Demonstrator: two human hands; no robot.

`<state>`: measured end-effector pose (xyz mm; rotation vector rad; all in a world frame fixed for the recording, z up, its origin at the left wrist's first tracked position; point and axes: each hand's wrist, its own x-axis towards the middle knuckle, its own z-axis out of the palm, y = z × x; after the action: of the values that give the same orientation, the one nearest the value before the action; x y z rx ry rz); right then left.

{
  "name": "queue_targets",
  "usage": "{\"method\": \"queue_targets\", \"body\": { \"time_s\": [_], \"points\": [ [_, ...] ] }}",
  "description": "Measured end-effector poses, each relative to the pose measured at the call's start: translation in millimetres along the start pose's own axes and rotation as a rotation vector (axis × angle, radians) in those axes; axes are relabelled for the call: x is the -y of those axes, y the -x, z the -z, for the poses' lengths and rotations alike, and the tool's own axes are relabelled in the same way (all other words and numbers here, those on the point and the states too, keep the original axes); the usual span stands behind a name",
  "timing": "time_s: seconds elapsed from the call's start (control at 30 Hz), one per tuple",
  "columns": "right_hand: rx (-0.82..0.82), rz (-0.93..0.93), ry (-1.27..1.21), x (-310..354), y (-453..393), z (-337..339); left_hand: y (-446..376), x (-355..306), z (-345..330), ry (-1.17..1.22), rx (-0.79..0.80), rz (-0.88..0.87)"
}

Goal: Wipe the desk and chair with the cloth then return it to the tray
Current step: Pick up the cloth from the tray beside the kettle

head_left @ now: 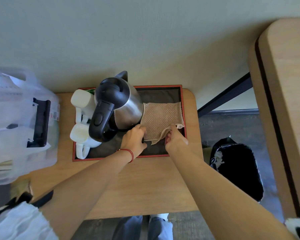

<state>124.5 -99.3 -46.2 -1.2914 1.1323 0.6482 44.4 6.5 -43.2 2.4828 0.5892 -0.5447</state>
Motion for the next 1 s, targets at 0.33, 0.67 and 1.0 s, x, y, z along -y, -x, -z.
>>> {"method": "queue_targets", "body": {
  "time_s": [0.33,0.67,1.0],
  "points": [
    [-0.118,0.289,0.397,-3.2,-2.5,-4.6,1.4,4.2,-7.4,0.134,-0.065,0.035],
    [-0.078,0.327,0.463,-3.2,-8.9,-2.3,1.5,7.4,-12.7,0.16,-0.106,0.025],
    [0.419,0.314,-0.072,30.6,35.1,18.6,-0.9,-2.7,-9.6,0.411,-0.081,0.114]
  ]
}}
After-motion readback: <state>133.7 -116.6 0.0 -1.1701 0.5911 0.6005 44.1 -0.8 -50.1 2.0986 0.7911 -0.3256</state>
